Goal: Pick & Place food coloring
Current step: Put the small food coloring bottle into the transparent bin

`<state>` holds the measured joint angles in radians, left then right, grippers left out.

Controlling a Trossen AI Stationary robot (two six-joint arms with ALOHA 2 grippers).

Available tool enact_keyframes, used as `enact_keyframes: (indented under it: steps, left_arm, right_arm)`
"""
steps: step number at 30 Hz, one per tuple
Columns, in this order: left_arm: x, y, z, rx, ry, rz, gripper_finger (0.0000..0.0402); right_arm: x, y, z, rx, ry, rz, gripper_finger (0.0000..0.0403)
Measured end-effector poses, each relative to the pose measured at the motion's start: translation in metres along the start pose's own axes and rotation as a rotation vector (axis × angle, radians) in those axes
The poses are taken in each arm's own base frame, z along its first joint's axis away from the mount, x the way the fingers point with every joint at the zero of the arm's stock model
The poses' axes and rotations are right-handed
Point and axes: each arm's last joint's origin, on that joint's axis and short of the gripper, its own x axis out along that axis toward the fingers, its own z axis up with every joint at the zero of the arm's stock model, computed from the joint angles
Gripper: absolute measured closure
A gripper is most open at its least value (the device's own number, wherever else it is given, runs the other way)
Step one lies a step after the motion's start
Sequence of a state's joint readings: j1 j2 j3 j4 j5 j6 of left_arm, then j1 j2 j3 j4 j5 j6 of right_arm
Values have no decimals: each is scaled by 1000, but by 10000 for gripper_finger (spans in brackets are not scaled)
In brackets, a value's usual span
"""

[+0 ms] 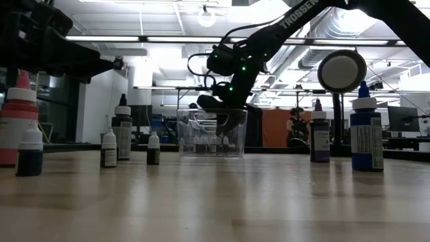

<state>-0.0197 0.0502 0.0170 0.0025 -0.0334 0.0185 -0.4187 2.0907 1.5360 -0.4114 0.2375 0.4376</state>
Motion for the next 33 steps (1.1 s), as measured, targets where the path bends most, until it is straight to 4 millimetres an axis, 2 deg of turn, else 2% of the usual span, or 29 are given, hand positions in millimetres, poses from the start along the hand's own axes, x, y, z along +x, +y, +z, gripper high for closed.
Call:
enact_keyframes:
  steps: [7, 20, 33]
  left_arm:
    - [0, 0, 0, 0, -1, 0, 163]
    - [0, 0, 0, 0, -1, 0, 163]
    - [0, -1, 0, 0, -1, -18, 163]
  right_arm:
    - [0, 0, -1, -45, 11, 1, 357]
    - [10, -3, -2, 16, 39, 36, 349]
    - [11, -4, -3, 13, 32, 15, 336]
